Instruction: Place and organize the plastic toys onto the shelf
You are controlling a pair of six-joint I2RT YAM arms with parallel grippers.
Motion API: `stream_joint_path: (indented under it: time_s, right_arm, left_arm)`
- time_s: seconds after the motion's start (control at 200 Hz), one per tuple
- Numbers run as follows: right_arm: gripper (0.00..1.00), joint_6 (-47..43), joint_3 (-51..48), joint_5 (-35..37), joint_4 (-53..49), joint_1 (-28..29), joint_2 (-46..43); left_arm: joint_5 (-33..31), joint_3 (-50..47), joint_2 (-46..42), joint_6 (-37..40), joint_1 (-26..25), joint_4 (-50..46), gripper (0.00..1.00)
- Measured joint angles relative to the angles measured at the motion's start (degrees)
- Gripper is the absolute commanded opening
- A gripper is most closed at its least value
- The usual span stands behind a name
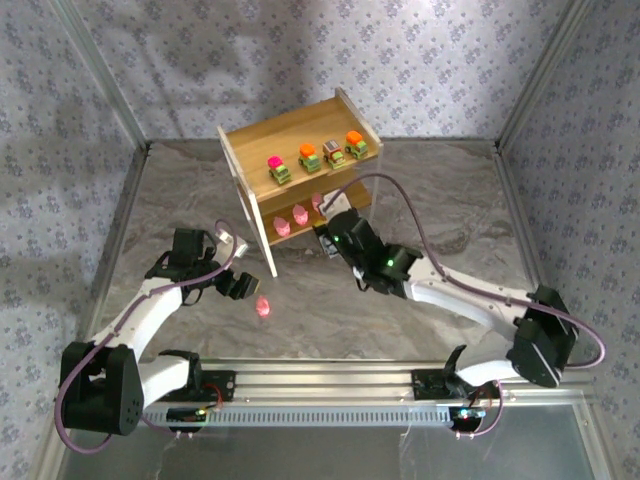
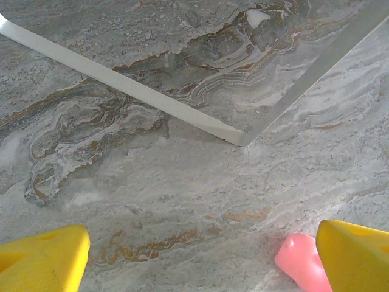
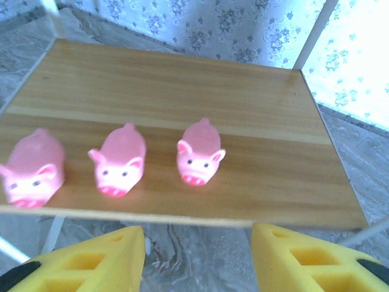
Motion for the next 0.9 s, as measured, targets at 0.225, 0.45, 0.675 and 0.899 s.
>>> stream_joint_path:
  time_s: [0.225, 0.45, 0.675, 0.899]
  right_arm:
    - [0.59, 5.3, -1.6, 8.6, -4.9, 11.3, -2.5]
    - [0.63, 12.0, -1.6, 13.9, -8.3, 21.4, 1.2]
    - [0.66, 18.4, 0.0, 15.0, -9.5, 27.3, 10.5]
    - [0.67, 22.7, 4.3, 12.3, -8.3, 30.0, 20.3]
  left_arm:
    - [-0.3, 0.0, 0.0, 0.0, 0.3, 0.0, 0.96]
    - [-0.6, 0.0, 0.0, -0.3, 1.0, 0.0, 0.96]
    - [0.5, 0.0, -1.6, -1.2, 4.0, -0.1, 0.96]
    - [4.7, 0.5, -4.6, -1.6, 8.5, -1.7, 0.96]
